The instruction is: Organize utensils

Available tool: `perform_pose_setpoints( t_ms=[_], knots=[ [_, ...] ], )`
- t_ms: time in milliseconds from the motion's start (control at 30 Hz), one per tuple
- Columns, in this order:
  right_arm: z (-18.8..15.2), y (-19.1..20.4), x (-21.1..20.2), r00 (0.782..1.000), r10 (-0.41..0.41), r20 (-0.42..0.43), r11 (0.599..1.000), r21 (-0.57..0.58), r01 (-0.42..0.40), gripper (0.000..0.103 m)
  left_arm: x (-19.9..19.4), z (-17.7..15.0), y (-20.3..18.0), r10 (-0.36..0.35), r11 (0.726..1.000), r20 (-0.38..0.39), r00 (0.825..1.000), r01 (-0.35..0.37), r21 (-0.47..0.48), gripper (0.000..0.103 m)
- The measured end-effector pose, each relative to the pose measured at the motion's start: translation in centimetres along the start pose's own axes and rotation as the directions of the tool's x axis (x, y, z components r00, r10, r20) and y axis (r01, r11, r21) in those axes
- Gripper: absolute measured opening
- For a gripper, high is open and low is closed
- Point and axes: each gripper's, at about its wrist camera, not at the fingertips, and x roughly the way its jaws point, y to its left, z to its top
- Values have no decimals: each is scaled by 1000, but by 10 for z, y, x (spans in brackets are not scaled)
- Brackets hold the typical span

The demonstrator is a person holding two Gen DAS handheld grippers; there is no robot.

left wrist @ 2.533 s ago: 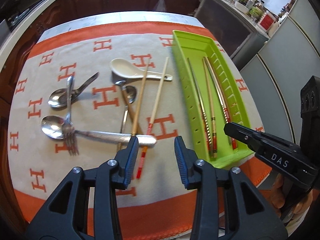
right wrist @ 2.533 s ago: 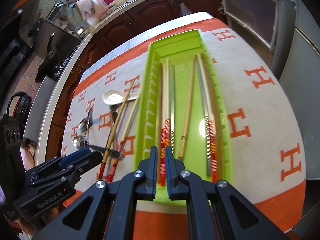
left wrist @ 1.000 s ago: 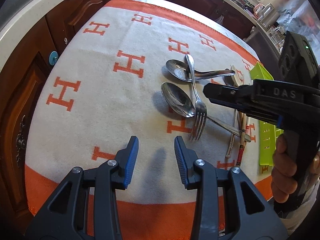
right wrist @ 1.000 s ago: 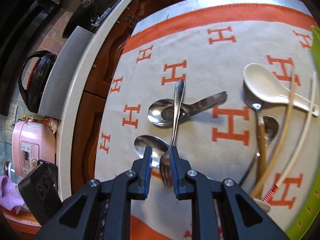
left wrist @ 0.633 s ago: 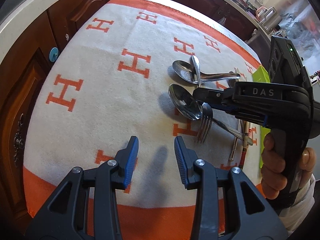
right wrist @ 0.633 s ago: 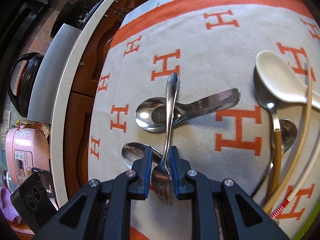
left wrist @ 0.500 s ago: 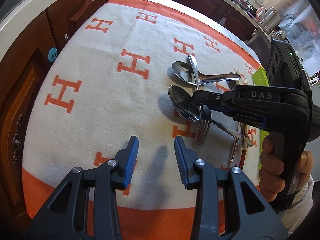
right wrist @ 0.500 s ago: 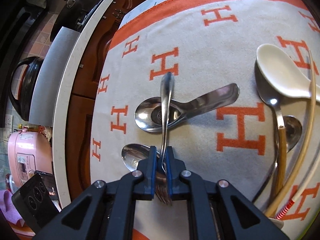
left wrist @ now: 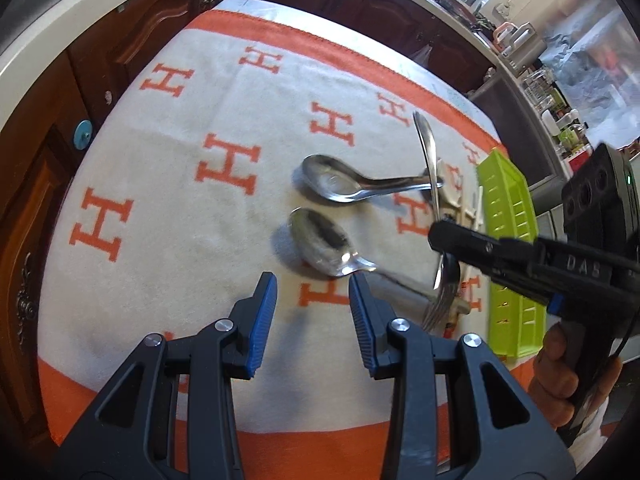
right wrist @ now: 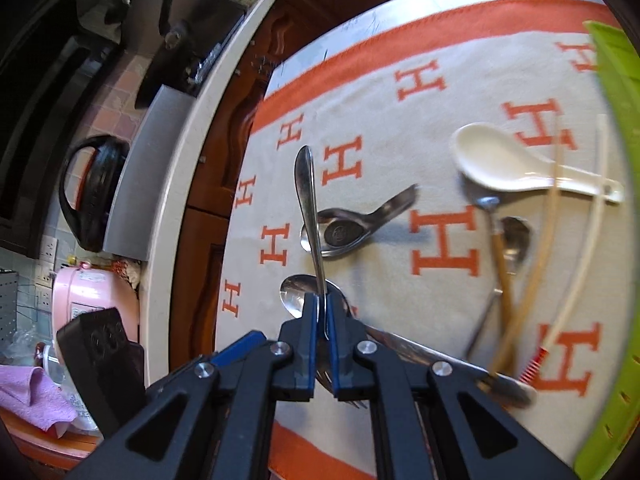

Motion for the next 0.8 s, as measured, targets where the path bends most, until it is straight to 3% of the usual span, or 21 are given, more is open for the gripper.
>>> perform_pose_setpoints(
  t_ms=[167,367,533,800],
  knots=[
    [-7,-18,-32,998,-16,64,999,30,14,4,7,15,-19,-63,998,-7,998,62,-25,34],
    [-15,-38,-55,995,-19,101,997,72,11,4,31,33,-30,-131,983,-40,991,125,-136,34],
    [-19,-49,-64,993,-20,116,995,96,8,5,53,37,-28,-207,949,-67,976,184,-257,34],
    [-21,-58,-71,991,-7,131,994,108,-7,5,80,37,-24,-266,891,-70,961,218,-399,34]
  ],
)
